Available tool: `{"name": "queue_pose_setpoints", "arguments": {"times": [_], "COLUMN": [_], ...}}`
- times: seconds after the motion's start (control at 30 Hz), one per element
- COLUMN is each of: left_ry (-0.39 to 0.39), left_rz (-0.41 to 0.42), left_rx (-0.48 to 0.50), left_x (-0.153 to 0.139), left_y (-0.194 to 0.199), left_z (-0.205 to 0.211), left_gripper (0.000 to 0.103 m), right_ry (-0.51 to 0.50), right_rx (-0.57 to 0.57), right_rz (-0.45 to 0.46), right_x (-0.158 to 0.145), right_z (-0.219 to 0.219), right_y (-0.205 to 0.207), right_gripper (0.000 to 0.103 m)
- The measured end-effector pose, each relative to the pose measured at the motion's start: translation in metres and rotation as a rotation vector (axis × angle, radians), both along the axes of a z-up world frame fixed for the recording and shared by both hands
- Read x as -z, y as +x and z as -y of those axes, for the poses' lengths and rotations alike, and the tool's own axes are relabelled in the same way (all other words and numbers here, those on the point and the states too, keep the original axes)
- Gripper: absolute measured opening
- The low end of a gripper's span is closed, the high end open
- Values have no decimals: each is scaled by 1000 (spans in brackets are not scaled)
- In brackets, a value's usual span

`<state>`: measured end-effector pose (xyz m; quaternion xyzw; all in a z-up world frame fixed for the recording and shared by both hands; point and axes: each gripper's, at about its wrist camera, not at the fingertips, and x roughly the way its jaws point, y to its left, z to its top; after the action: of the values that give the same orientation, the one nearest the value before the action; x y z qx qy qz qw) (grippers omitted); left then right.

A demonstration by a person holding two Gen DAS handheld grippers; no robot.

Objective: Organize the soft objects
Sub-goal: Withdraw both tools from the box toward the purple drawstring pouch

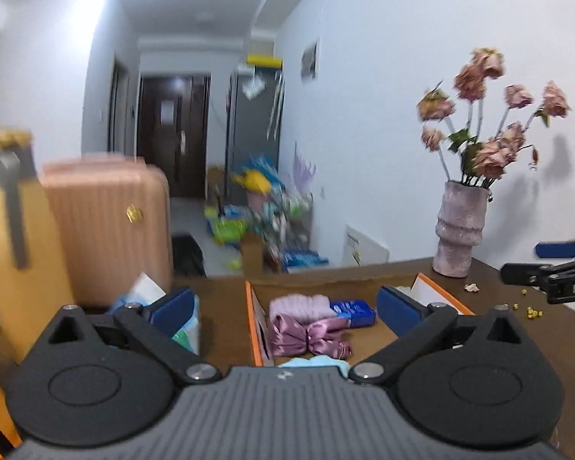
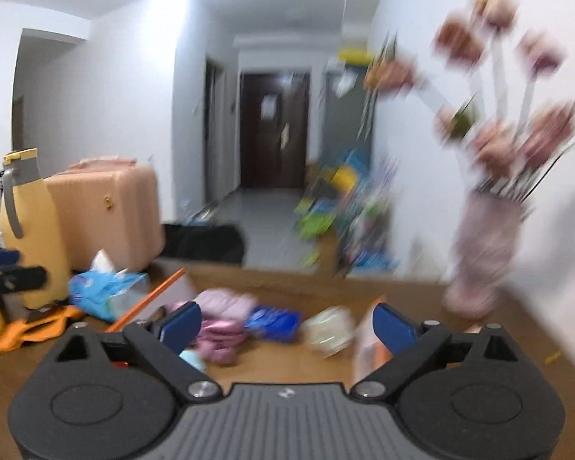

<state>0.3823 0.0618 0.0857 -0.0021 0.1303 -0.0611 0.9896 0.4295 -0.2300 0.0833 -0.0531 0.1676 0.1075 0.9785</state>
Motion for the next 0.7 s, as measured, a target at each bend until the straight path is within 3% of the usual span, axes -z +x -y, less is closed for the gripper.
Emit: {"name": "queue_pose_setpoints", "arguments": {"times": [0.13, 0.4, 0.53, 0.7], "left_ry": [26, 37, 52, 24], "left_rz": [80, 119, 105, 106], "left_rx": [-13, -9, -111, -152], "left_x": [-10, -23, -10, 22], "left_y": [-44, -95, -124, -191], "left_z": [14, 30, 33, 34], "left_gripper": [103, 103, 103, 103], "right_ry": [-32, 18, 55, 98], "right_rx": [32, 19, 22, -22], "right_rz": [59, 137, 161, 142], "right_x": [-4, -15, -8, 25], "right_z": [13, 21, 30, 38], "right_y": [-43, -101, -140, -201], "right_gripper": [97, 101, 101, 103]}}
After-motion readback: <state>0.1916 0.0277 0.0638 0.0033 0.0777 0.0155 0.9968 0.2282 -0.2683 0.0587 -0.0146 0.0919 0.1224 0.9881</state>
